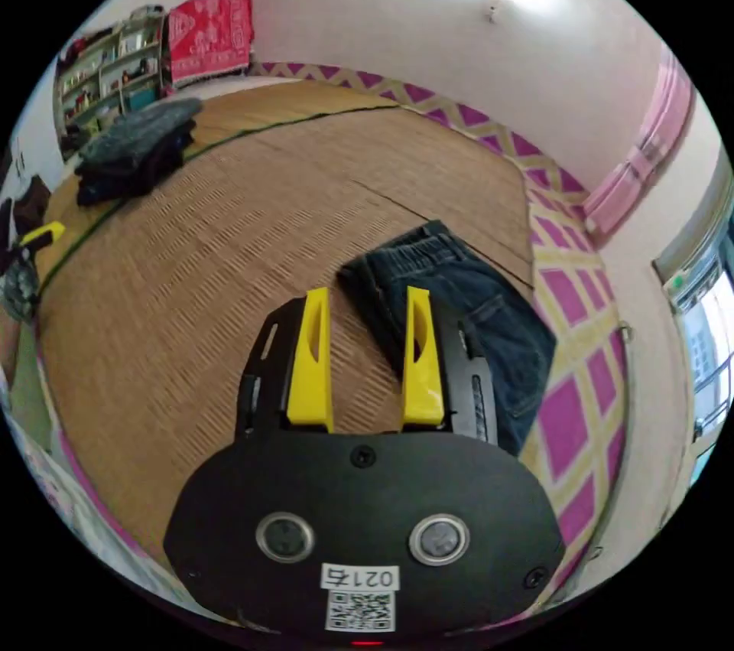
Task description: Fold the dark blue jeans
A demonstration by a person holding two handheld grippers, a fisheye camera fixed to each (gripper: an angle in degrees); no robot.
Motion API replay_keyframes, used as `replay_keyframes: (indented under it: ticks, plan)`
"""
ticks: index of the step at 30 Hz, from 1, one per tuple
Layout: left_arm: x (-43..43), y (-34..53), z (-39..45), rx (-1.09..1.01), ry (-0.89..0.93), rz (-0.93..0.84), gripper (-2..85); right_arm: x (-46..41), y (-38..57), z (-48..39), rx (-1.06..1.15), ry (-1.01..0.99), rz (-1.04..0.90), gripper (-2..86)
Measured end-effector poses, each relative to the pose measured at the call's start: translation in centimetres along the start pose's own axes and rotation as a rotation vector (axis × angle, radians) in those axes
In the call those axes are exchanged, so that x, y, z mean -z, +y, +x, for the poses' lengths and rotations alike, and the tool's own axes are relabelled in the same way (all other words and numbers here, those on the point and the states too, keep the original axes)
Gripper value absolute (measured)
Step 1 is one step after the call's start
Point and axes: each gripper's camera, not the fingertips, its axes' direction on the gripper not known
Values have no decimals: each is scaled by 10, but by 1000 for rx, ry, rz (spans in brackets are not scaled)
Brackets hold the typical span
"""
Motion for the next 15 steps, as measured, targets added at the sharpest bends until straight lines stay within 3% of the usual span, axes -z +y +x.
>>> replay_keyframes:
  ticks: [5,15]
  plan:
    - [-50,29,63,-21,125,-81,-10,-42,5,-21,238,158,-82,159]
    - [-93,84,85,47,210,-219,-10,-81,-12,-47,314,303,-140,69]
